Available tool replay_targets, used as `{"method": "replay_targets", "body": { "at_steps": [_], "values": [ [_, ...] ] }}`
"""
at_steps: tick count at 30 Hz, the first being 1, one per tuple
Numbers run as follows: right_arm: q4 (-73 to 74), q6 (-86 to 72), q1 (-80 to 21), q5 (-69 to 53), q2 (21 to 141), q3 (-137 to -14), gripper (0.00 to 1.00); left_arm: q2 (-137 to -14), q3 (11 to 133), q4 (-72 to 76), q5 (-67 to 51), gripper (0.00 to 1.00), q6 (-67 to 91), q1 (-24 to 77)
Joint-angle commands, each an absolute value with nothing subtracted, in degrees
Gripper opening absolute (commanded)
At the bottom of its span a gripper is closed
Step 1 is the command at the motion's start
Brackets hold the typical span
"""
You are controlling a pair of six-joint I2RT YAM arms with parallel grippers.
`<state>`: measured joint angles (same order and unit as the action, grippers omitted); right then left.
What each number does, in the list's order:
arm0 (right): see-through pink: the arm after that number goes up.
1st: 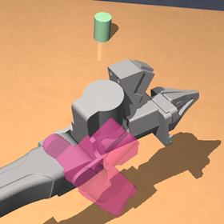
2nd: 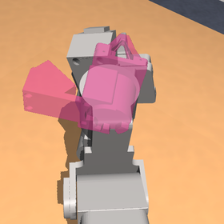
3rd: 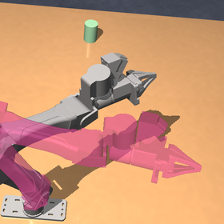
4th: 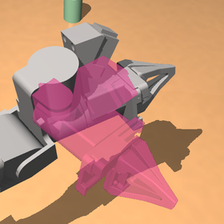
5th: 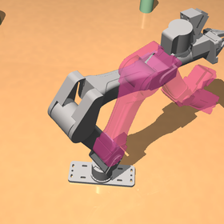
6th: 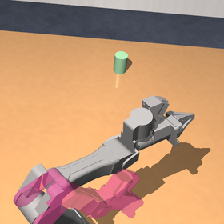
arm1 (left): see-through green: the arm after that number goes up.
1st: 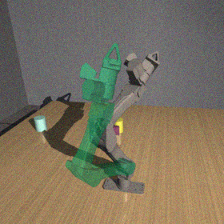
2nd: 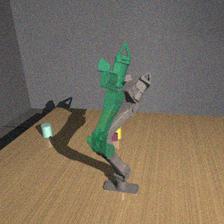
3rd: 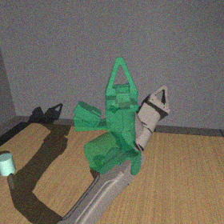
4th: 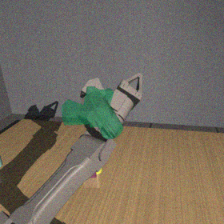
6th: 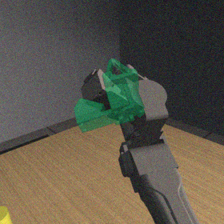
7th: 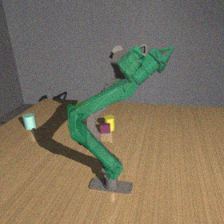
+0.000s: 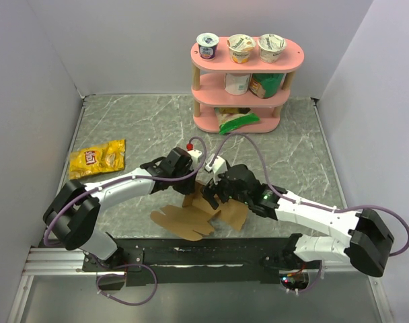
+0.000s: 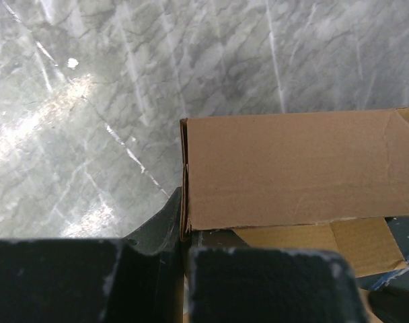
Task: Fold the paper box
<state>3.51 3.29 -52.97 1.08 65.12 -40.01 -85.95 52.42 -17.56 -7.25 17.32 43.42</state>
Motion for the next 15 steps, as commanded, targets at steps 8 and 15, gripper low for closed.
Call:
{"method": "replay_targets", "body": {
  "at_steps": [8,15],
  "values": [
    [-4.5,4.4,-54.6,8.9,70.0,-39.9,0.52,-81.1,53.6,-17.2,-11.0,0.01,17.4,43.3],
    [-6.0,7.0,-56.1,12.7,72.3,-39.3,0.09,-79.8,52.9,-16.7,-8.7,0.2,17.7,43.3]
  ]
}}
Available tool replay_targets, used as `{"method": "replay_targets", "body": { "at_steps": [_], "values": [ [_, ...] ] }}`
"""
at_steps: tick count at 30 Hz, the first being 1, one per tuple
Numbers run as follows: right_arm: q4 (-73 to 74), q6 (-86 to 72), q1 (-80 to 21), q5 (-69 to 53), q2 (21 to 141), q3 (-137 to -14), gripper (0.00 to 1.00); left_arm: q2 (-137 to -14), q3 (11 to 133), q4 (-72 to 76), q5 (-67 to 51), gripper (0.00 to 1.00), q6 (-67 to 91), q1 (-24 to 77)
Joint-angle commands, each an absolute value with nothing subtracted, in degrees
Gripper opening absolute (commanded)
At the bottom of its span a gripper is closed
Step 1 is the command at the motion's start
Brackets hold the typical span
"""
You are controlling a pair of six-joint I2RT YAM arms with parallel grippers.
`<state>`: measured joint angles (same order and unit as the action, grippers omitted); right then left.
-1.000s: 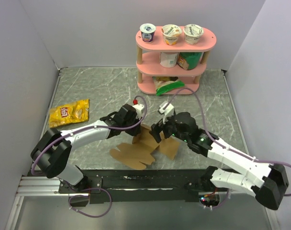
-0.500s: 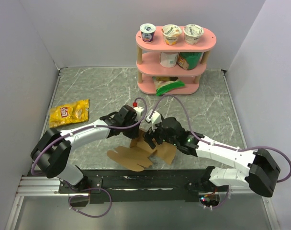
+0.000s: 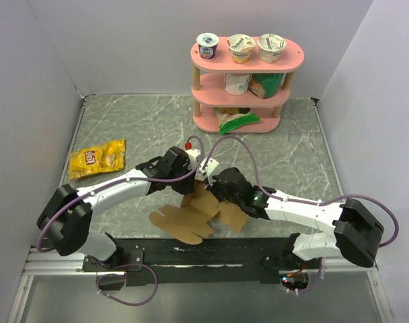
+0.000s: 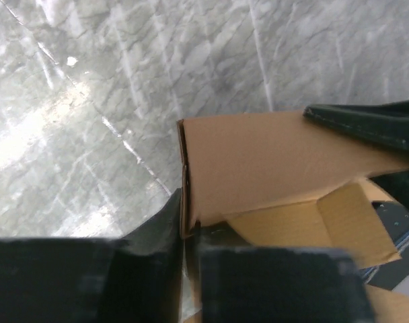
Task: Fold the paper box
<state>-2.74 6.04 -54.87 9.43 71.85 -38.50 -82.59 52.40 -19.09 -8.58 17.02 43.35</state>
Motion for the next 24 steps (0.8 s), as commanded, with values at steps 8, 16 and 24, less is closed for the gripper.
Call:
{"method": "replay_targets", "body": {
  "at_steps": [8,16,24],
  "values": [
    [-6.9,7.9,-57.8,17.4,71.5,-38.4,0.05,-75.0,49.4,-14.6,-3.0,0.71,18.9,43.4],
    [-7.1,9.1,-60.1,20.6,71.8,-39.3,0.02,-75.2,48.5,-14.1,-0.2,0.61,18.5,43.7],
    [-6.6,9.0,-62.6,21.6,70.2,-40.4,0.01,-76.1,46.1,-11.1,13.2,0.42,20.5,47.2]
  ]
}}
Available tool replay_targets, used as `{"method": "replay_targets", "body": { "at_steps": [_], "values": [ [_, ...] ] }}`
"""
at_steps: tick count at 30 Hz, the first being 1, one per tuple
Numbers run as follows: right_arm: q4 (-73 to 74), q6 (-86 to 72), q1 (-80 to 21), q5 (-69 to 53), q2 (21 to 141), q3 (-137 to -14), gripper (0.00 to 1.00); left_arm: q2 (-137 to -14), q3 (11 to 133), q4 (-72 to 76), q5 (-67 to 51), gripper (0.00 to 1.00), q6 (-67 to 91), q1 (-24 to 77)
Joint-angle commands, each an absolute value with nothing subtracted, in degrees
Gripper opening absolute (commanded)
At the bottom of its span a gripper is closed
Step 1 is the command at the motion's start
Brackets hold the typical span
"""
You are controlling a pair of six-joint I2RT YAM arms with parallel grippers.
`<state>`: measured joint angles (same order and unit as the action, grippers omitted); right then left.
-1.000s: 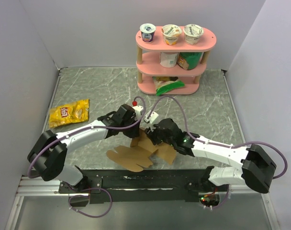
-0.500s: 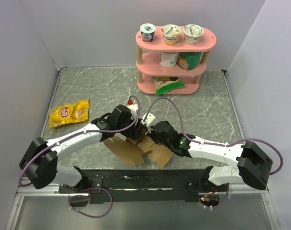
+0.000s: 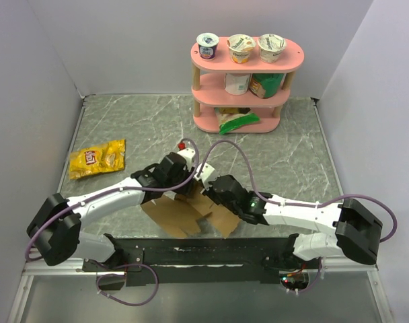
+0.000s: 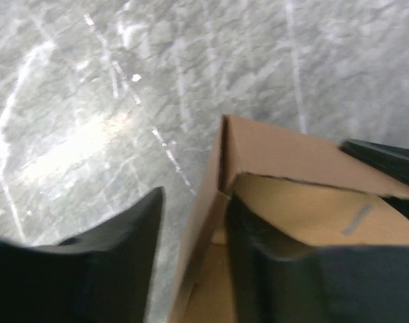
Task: Fold the paper box
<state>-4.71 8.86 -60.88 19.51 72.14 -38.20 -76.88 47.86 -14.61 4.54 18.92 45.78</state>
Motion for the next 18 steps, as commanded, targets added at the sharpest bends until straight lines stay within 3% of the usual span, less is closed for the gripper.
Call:
{"method": "replay_targets", "body": {
  "at_steps": [1,12,18],
  "values": [
    [-6.6,8.8,-62.8,21.5,70.1,-40.5,0.01,-75.9,45.4,-10.6,16.2,0.39,20.7,47.6],
    [-5.7,5.0,-66.3,24.6,74.9,-42.4,0.0,-77.2,42.4,-8.2,20.6,0.1,22.7,50.2],
    [-6.3,1.7,-68.6,25.4,79.9,-43.6,0.0,-84.5,47.4,-12.6,20.3,0.05,25.2,51.1]
  ]
}}
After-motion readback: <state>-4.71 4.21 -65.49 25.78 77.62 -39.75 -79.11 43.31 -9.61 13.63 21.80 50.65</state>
